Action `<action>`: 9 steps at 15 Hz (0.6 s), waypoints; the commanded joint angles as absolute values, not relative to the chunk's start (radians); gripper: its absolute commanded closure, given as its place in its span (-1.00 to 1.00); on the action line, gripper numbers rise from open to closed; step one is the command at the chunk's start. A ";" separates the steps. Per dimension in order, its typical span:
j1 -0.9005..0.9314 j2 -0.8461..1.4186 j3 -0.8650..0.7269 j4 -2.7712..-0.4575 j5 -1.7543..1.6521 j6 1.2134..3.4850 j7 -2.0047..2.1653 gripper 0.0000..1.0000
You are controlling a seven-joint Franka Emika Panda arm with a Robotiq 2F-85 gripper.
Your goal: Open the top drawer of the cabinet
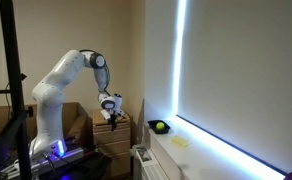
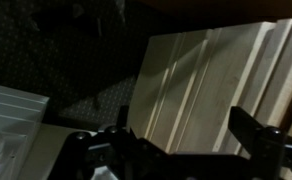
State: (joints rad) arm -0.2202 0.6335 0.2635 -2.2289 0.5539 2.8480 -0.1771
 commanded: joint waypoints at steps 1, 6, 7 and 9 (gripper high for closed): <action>-0.363 0.737 0.437 -2.098 0.676 2.905 -0.251 -1.00; -0.369 0.762 0.461 -2.039 0.706 2.912 -0.242 -1.00; -0.370 0.783 0.461 -2.019 0.705 2.912 -0.240 -1.00; -0.372 0.811 0.463 -2.001 0.702 2.918 -0.238 -1.00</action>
